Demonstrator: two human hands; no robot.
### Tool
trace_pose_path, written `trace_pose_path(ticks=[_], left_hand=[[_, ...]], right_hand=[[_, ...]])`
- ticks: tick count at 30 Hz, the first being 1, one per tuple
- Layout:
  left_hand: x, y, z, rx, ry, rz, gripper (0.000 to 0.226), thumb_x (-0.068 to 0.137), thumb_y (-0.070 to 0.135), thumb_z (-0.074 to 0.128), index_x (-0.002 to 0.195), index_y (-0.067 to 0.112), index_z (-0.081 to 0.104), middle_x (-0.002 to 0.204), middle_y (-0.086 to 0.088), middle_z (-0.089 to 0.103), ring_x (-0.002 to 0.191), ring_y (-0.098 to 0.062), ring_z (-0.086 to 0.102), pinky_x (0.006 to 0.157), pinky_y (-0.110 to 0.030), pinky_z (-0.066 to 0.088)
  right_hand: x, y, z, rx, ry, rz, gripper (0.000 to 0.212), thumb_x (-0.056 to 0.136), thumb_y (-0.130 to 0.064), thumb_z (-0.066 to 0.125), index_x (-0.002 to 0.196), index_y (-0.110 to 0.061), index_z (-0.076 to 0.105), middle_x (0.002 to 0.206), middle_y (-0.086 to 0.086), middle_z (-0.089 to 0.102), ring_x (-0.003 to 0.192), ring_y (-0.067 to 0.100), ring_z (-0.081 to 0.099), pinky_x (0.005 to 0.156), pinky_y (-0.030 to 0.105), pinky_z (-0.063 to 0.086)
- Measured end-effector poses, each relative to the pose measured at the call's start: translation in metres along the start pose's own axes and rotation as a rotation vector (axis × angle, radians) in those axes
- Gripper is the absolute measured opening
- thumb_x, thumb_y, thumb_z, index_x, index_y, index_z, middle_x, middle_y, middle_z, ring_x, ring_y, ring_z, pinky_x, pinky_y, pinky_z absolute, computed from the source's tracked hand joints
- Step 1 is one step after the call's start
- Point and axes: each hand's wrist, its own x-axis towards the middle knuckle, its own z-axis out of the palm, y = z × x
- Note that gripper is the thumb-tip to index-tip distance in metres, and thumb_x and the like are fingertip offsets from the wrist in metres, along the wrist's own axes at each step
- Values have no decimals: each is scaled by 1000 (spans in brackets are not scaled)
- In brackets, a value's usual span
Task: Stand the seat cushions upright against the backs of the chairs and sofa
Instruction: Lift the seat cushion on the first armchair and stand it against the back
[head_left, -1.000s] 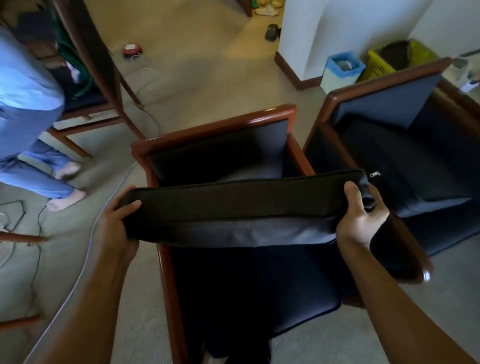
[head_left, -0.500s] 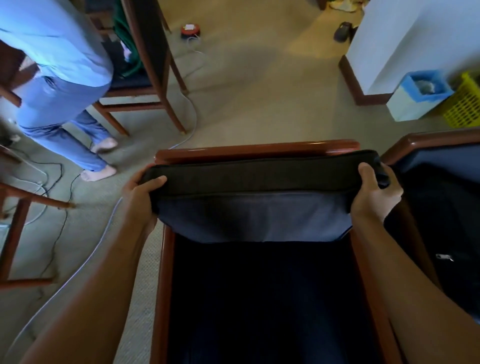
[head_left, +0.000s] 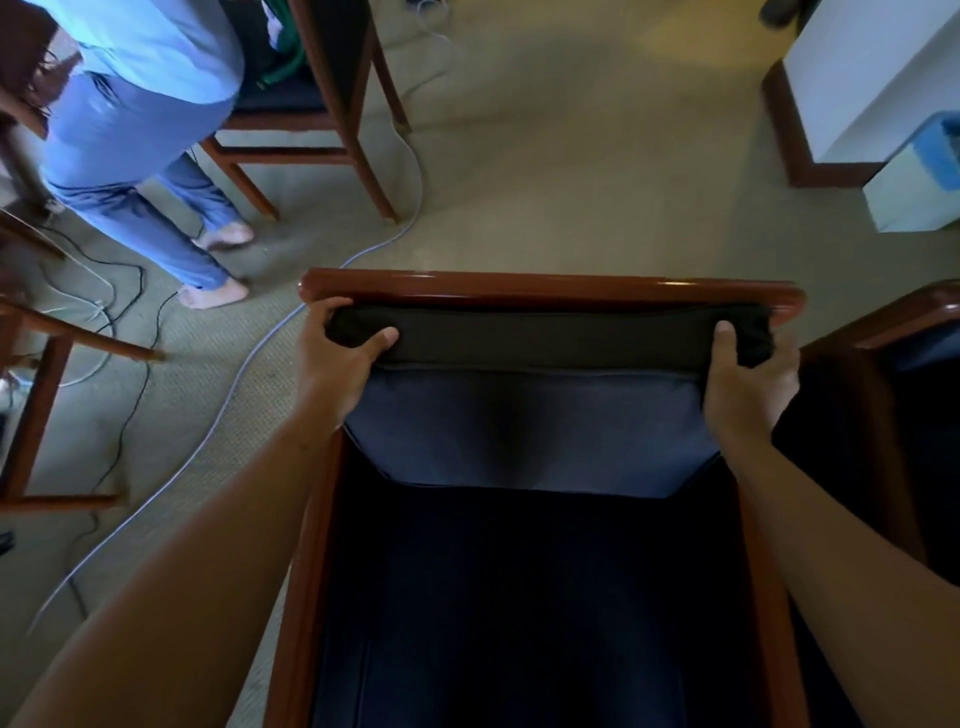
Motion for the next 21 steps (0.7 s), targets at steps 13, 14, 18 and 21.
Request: trace_pose_path(ticks=[13,14,18,21], left_hand=[[-115,71,27,942,-358,548,66,112,55,23,168,21,32,177,-21,20,163,-46,10,124,-75,-1],[-133,80,33,931,-403,593,66,112,55,24,169,21,30,177,-21,17,164,-45,8,125,-73,-2],[-213,113,63,919,-512,793,65,113,52,27,169,21,30,179,-20,14,165,-44,8,128,-70,5],[-271,136,91,898,-547,891,64,112,50,28,167,18,36,177,-21,17,164,-45,13,128,-70,10]], right_hand=[[-49,10,-113,-669,-311,-305,66,109,-53,29,164,-19,19,174,17,5,161,36,-1,129,55,9],[-57,14,-132,-702,-312,-306,64,109,-51,29,164,-19,21,174,16,4,161,35,-3,129,54,7],[-87,38,-209,-788,-283,-262,65,109,-52,29,164,-20,23,175,13,2,161,31,-8,130,51,1],[-102,62,-271,-804,-250,-202,64,108,-49,30,165,-20,23,175,12,0,161,30,-10,130,50,1]])
